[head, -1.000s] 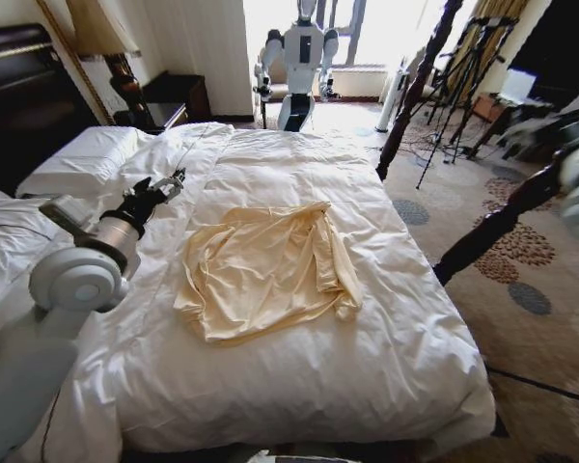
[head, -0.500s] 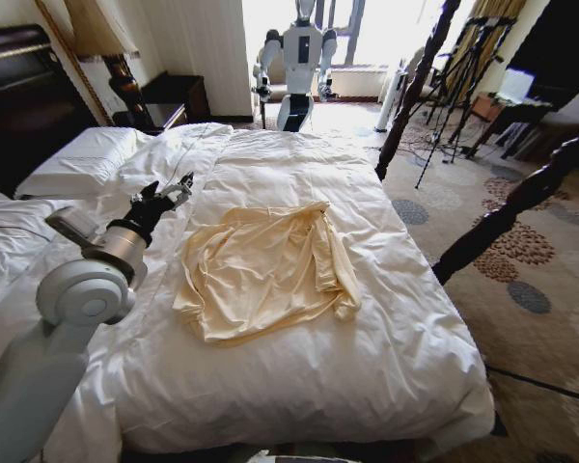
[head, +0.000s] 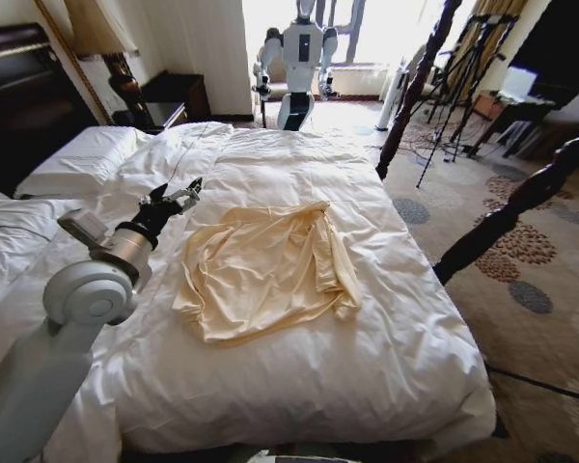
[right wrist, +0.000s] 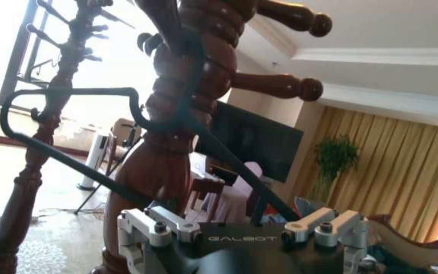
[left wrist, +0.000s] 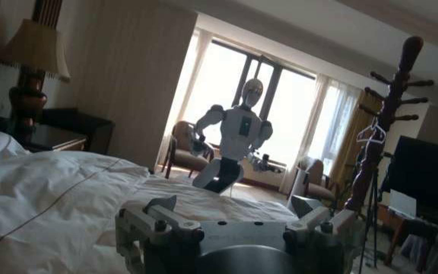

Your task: Pick up the clothes from the bed and hang them on the clothes hanger.

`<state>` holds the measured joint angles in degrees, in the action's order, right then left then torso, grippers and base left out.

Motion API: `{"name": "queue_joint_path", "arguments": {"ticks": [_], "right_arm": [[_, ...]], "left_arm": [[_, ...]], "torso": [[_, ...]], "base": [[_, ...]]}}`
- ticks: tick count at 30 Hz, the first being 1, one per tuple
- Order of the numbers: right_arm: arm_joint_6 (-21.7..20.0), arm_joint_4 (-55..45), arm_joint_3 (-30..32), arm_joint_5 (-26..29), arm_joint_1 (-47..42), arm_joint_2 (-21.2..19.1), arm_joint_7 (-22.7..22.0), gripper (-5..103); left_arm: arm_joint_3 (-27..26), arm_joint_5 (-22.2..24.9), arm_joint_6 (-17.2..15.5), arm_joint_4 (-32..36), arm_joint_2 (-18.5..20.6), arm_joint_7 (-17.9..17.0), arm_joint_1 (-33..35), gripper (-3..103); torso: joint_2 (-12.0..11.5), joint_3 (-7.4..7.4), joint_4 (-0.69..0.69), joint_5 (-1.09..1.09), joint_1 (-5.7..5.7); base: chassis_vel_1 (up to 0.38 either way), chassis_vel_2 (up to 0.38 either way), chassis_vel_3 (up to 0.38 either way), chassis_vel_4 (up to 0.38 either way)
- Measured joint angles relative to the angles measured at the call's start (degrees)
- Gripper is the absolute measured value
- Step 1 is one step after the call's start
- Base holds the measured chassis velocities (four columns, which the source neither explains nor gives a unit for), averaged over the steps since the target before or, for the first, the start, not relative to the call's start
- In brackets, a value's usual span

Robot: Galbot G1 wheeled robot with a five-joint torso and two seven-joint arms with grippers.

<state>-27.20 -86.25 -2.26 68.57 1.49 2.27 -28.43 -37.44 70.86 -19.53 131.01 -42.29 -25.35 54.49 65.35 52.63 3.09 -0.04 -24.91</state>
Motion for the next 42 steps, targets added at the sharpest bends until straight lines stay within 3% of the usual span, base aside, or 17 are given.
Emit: {"name": "queue_joint_path", "arguments": {"ticks": [5,8,10,12,15,21,23,25,27,29,32,42], "right_arm": [[0.4,0.2,-0.1,-0.5,-0.2,0.8,0.3,89],[0.6,-0.6,-0.2,-0.6,-0.3,1.1,0.1,73],[0.6,-1.0,-0.2,-0.6,-0.3,1.1,0.1,73],[0.5,-2.4,-0.2,0.3,-0.2,1.0,-0.2,61],[0.4,-2.7,-0.2,1.0,-0.2,1.0,-0.4,56],[0.3,-2.6,-0.2,2.2,-0.3,1.2,-0.5,29],[0.3,-2.9,-0.3,2.7,-0.4,1.2,-0.7,29],[0.2,-4.4,-0.3,4.4,-0.4,1.1,-1.6,13],[0.2,-5.0,-0.3,5.1,-0.4,1.1,-2.0,13],[0.0,-6.7,-0.2,6.7,-0.3,1.0,-2.7,2],[-0.1,-7.9,-0.2,7.6,-0.3,0.7,-3.2,-2],[-0.2,-10.1,-0.1,9.1,-0.2,0.4,-4.6,-2]], "left_arm": [[0.0,-0.9,0.0,-0.5,-0.3,0.6,0.6,100],[-0.1,-1.4,-0.2,-0.7,-0.6,1.3,0.8,100],[0.0,-1.4,-0.3,-0.8,-0.6,1.3,0.8,100],[0.4,-1.4,-0.5,-0.9,-0.8,1.6,0.2,100],[0.6,-1.4,-0.6,-1.0,-0.9,1.7,0.0,100],[0.6,-1.5,-0.7,-1.5,-1.1,2.3,-0.3,100],[0.6,-1.5,-0.7,-1.6,-1.1,2.4,-0.3,100],[0.5,-1.6,-0.7,-1.6,-1.3,2.6,-0.4,100],[0.6,-1.6,-0.7,-1.5,-1.4,2.6,-0.5,100],[0.6,-1.6,-0.7,-1.3,-1.7,2.7,-0.4,100],[0.6,-1.7,-0.7,-1.1,-1.8,2.8,-0.4,100],[0.0,-1.8,-0.7,-0.5,-1.2,2.9,-0.3,100]], "torso": [[0.0,0.00,0.04,0.03,0.00],[0.0,-0.01,0.02,0.00,0.00],[0.0,-0.01,0.02,0.00,0.00],[0.0,-0.01,0.03,0.00,0.00],[0.0,-0.01,0.03,0.00,0.00],[0.0,-0.01,0.03,0.03,0.00],[0.0,-0.01,0.03,0.03,0.00],[0.0,-0.01,0.03,0.01,0.01],[0.0,-0.01,0.03,0.01,0.01],[0.0,-0.01,0.01,0.01,0.00],[0.0,-0.01,0.02,-0.01,0.00],[0.0,-0.01,0.03,0.03,0.01]], "base": [[0.000,0.000,0.000,0.000],[0.000,0.000,0.000,0.000],[0.000,0.000,0.000,0.000],[0.000,0.000,0.000,0.000],[0.000,0.000,0.000,0.000],[0.000,0.000,0.000,0.000],[0.000,0.000,0.000,0.000],[0.000,0.000,0.000,0.000],[0.000,0.000,0.000,0.000],[0.000,0.000,0.000,0.000],[0.000,0.000,0.000,0.000],[0.000,0.000,0.000,0.000]]}}
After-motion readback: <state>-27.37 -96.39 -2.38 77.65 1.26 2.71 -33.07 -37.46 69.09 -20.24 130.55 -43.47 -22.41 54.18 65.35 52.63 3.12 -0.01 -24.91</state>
